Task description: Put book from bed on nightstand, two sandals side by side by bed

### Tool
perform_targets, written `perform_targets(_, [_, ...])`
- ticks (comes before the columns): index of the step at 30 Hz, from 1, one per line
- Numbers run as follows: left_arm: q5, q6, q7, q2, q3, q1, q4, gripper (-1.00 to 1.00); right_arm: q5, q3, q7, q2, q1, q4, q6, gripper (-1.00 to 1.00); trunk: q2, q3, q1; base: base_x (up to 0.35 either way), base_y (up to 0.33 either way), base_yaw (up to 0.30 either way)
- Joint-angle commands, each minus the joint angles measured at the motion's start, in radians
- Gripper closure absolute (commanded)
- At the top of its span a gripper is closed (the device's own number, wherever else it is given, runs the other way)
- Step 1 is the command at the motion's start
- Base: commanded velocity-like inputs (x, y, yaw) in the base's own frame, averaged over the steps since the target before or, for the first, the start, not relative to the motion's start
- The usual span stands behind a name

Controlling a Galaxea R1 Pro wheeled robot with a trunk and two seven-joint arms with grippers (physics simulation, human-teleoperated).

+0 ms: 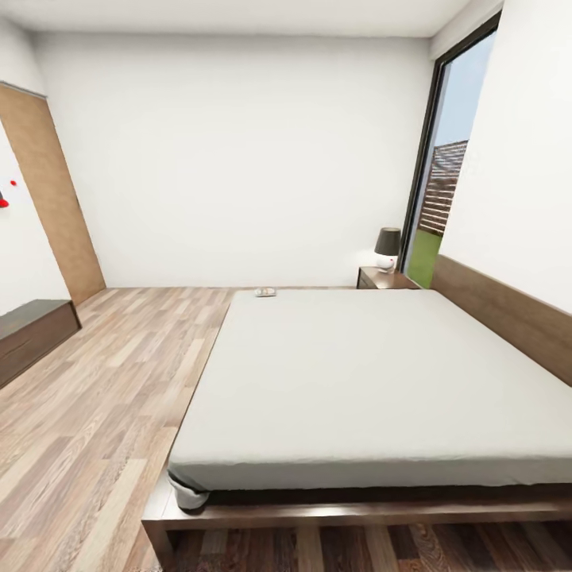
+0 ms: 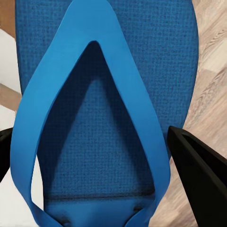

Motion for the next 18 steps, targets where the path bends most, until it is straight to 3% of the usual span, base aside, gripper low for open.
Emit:
perform_targets(1, [0.010, -0.006, -0.001, 0.000, -0.002, -0.001, 0.001, 1.00, 0.002, 0.008, -0.004, 0.000, 0.000, -0.002, 0.007, 1.00, -0.001, -0.002, 0.000, 0.000, 0.000, 0.113])
perform_targets(18, [0.010, -0.005, -0.001, 0.000, -0.002, -0.001, 0.001, 1.00, 0.003, 0.007, -0.004, 0.000, 0.000, -0.007, 0.006, 1.00, -0.001, -0.003, 0.000, 0.000, 0.000, 0.020])
